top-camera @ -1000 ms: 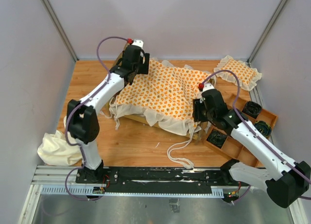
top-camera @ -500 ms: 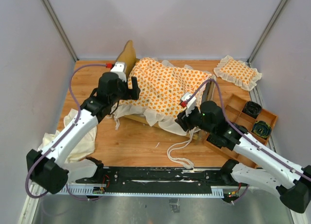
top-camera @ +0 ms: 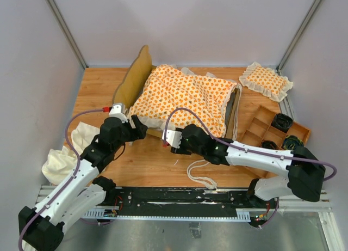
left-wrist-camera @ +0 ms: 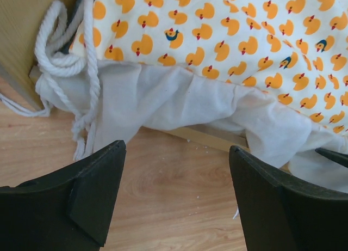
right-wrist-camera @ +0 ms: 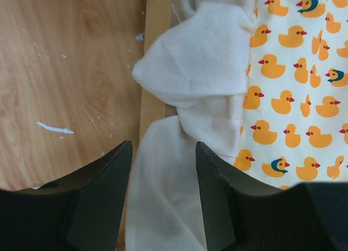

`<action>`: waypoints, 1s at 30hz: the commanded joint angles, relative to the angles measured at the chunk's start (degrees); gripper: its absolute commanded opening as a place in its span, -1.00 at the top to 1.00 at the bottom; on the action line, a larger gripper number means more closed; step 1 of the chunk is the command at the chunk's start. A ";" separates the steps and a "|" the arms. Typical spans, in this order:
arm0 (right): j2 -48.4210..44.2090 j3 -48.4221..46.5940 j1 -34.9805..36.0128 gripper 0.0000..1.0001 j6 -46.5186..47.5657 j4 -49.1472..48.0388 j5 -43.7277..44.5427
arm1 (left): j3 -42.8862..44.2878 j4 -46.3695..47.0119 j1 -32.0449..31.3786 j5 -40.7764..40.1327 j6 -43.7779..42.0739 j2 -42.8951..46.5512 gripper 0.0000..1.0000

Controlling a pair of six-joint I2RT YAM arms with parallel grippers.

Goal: Set up the pet bed
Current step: Cross the ropes over the mattress.

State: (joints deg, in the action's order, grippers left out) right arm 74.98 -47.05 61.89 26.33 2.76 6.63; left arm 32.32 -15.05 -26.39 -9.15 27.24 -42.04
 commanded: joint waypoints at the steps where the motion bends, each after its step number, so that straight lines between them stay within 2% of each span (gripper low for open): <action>1: 3.18 -1.93 0.60 -0.02 5.27 -4.38 6.63 | -2.96 5.14 -0.06 0.27 5.23 0.74 -0.62; 3: 4.26 -1.38 0.60 0.06 5.72 -5.41 6.95 | -4.84 7.38 -0.11 1.89 6.14 0.65 -0.62; 4: 4.62 -1.14 0.58 0.18 6.09 -5.84 7.65 | -5.60 8.15 -0.07 2.23 6.49 0.50 -0.62; 6: 4.84 -0.85 0.68 0.62 6.18 -6.15 10.38 | -6.61 9.13 -0.06 1.69 7.06 0.31 -0.62; 8: 3.75 -0.94 0.68 0.96 5.90 -5.87 12.10 | -7.08 9.42 -0.01 0.12 7.25 0.29 -0.63; 12: -1.54 -0.85 0.78 0.99 3.54 -4.79 11.19 | -7.88 9.14 0.03 -3.88 8.18 0.61 -0.67; 17: -3.89 -0.66 0.61 0.99 0.66 -3.82 11.02 | -10.09 13.52 0.03 -3.47 8.99 0.29 -0.69; 23: -4.00 -0.68 0.55 0.99 -3.01 -3.43 10.60 | -11.75 15.56 0.03 -5.29 9.90 -1.41 -0.60; 30: -6.18 0.54 -0.46 0.99 -6.58 -5.18 10.41 | -14.50 22.30 0.03 -9.60 9.35 -1.98 -0.55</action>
State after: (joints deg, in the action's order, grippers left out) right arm 70.98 -47.07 62.33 23.53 -0.58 16.36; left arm 18.87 1.28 -26.39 -14.57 36.45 -43.48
